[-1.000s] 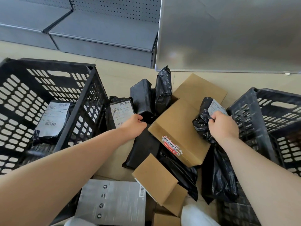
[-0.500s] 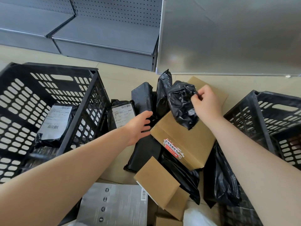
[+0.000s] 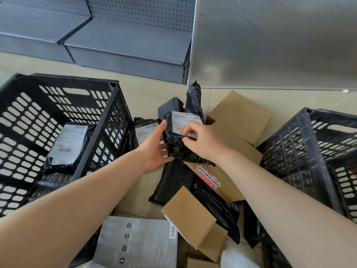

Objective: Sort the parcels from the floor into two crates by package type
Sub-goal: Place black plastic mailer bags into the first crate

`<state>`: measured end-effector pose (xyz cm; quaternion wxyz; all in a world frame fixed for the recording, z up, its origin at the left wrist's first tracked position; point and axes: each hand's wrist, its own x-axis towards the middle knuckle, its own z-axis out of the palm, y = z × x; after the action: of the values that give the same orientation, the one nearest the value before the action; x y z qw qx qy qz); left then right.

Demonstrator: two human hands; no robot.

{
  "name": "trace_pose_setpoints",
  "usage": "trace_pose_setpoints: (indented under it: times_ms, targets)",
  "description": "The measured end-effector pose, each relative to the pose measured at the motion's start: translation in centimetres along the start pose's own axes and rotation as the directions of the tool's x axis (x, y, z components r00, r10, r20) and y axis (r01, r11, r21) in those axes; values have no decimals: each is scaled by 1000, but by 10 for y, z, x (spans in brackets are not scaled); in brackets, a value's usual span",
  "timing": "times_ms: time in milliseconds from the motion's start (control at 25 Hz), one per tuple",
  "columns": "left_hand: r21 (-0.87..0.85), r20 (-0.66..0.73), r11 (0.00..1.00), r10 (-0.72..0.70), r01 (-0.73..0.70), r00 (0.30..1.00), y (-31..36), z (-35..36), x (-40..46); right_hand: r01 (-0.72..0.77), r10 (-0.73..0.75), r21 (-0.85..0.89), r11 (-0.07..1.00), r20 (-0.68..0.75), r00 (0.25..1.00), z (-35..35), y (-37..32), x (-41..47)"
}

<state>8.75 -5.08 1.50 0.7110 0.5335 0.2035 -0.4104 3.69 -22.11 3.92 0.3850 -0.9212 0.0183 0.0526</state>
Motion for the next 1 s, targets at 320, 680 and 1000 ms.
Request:
trace_pose_setpoints:
  times_ms: [320,680,1000]
  targets:
    - [44,-105,996,-77,82,991,-7,-3,-5,-169,197,338,926,-52,979,15,-5,9]
    - [15,-95,998,-54,55,994,11,-7,-18,-598,633,621,507,202,747,13,2,20]
    - [130,-9,978,168,-166,986,58,-29,-50,-347,439,713,609,61,896,26,-40,35]
